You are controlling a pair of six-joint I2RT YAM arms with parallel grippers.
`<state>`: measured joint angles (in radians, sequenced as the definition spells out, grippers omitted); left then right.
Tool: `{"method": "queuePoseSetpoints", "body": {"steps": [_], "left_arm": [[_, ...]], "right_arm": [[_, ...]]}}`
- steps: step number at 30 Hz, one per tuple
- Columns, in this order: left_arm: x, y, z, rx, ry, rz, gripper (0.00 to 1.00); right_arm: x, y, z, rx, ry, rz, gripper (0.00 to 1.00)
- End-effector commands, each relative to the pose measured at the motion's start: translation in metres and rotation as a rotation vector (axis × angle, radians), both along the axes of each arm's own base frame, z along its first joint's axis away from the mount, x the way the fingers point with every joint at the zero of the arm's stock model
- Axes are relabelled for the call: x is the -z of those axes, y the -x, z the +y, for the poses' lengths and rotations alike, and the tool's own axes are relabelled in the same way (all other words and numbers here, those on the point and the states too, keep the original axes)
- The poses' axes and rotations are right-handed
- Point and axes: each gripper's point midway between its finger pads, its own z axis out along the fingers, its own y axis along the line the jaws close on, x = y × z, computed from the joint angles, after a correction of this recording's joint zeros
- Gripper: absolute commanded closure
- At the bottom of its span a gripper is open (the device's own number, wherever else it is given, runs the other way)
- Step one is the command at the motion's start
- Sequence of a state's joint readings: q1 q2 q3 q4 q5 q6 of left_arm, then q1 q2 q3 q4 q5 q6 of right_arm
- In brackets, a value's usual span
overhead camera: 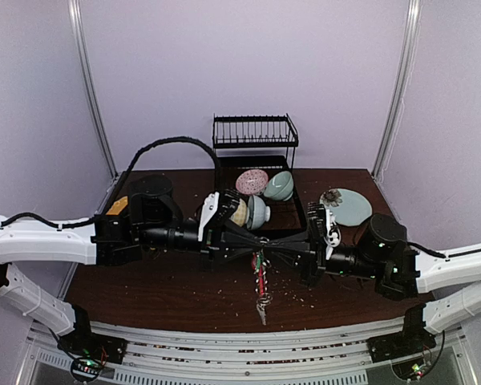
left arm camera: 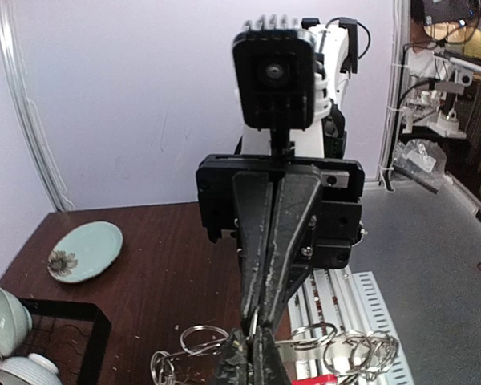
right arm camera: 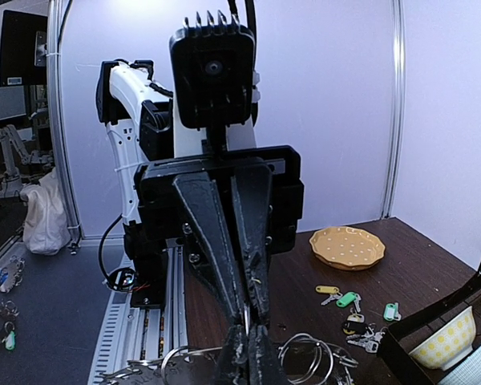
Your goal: Put the keys on the keyring
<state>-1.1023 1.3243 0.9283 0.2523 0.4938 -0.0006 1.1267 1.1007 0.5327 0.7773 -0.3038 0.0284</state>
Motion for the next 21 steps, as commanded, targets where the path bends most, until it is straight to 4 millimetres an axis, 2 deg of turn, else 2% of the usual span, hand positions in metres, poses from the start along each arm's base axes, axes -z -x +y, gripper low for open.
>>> {"method": "queuePoseSetpoints", "body": {"steps": [1, 5, 8, 9, 11, 14, 21], "left_arm": [[-0.021, 0.0, -0.001, 0.005, 0.052, -0.024, 1.0], [-0.02, -0.009, 0.003, -0.054, 0.015, -0.032, 1.0], [-0.012, -0.026, 0.008, -0.162, -0.1, -0.07, 1.0], [-0.01, -0.033, 0.011, -0.205, -0.145, -0.095, 1.0], [0.0, -0.037, 0.017, -0.262, -0.259, -0.138, 1.0], [0.0, -0.035, 0.017, -0.274, -0.35, -0.174, 1.0], [-0.004, -0.03, 0.009, -0.274, -0.455, -0.199, 1.0]], "right_arm": [[-0.031, 0.003, -0.003, 0.0, -0.072, -0.044, 1.0], [-0.023, -0.003, -0.005, 0.038, -0.02, -0.03, 0.99], [-0.004, -0.012, -0.008, 0.083, 0.139, -0.048, 0.67], [0.001, -0.013, -0.01, 0.085, 0.197, -0.064, 0.63], [0.01, -0.016, -0.015, 0.091, 0.31, -0.083, 0.62], [0.015, -0.021, -0.019, 0.053, 0.386, -0.096, 0.66], [-0.001, -0.027, -0.003, -0.014, 0.406, -0.159, 0.7]]}}
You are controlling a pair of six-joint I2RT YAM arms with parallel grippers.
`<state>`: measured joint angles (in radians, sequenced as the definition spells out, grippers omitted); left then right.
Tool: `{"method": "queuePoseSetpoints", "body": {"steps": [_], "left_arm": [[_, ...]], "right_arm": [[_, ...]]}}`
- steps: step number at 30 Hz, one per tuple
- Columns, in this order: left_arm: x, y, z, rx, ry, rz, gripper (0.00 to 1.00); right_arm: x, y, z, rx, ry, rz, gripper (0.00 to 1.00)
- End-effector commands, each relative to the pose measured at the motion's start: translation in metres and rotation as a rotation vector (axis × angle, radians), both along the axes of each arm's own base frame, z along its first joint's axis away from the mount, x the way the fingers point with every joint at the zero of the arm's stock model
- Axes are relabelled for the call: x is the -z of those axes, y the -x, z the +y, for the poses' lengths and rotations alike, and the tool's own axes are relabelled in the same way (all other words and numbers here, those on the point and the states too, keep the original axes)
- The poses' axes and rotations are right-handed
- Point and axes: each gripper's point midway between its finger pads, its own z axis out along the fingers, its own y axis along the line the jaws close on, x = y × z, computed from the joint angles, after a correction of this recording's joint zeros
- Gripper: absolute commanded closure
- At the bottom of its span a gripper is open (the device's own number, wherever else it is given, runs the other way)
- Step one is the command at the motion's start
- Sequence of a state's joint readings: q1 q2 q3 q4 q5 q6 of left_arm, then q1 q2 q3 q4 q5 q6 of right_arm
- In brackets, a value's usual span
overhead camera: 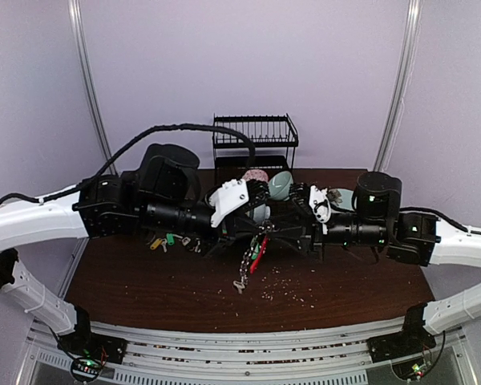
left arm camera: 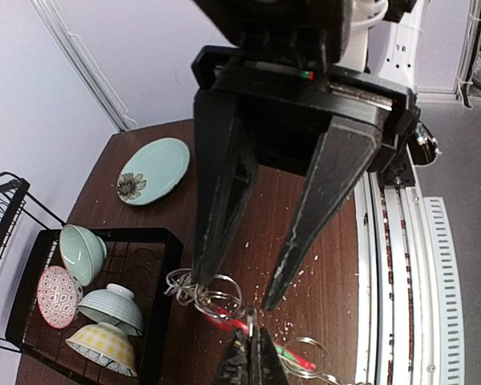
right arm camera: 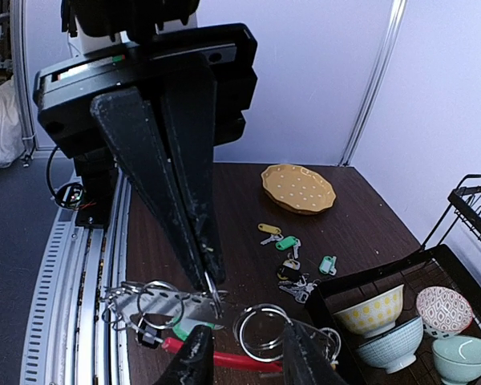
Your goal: Put the keys on the keyring
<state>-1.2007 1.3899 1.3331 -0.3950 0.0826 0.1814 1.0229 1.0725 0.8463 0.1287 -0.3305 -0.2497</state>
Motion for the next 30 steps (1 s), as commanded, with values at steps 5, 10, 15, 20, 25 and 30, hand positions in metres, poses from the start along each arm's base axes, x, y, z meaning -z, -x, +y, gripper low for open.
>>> {"method": "queuePoseSetpoints", "body": {"steps": [5, 10, 15, 20, 25, 30], "left_arm": [[0.006, -0.005, 0.004, -0.048, -0.121, -0.039, 1.0], [0.001, -0.003, 0.002, -0.032, -0.11, -0.037, 1.0], [0.003, 0.004, -0.002, 0.008, -0.104, -0.015, 1.0], [0.007, 0.008, -0.005, 0.028, -0.111, -0.009, 1.0], [0.004, 0.009, -0.005, 0.035, -0.103, -0.015, 1.0], [-0.001, 0.013, -0.006, 0.056, -0.075, -0.017, 1.0]], "right_arm": [[0.003, 0.01, 0.015, -0.12, 0.053, -0.024, 0.71], [0.01, 0.01, 0.021, -0.13, 0.054, 0.0, 0.8], [0.007, 0.01, 0.025, -0.137, 0.028, 0.005, 0.82], [-0.002, 0.008, 0.025, -0.126, -0.002, -0.004, 0.84], [-0.001, 0.005, 0.027, -0.119, 0.008, 0.003, 0.9], [0.007, 0.003, 0.026, -0.106, 0.039, 0.003, 1.0]]}}
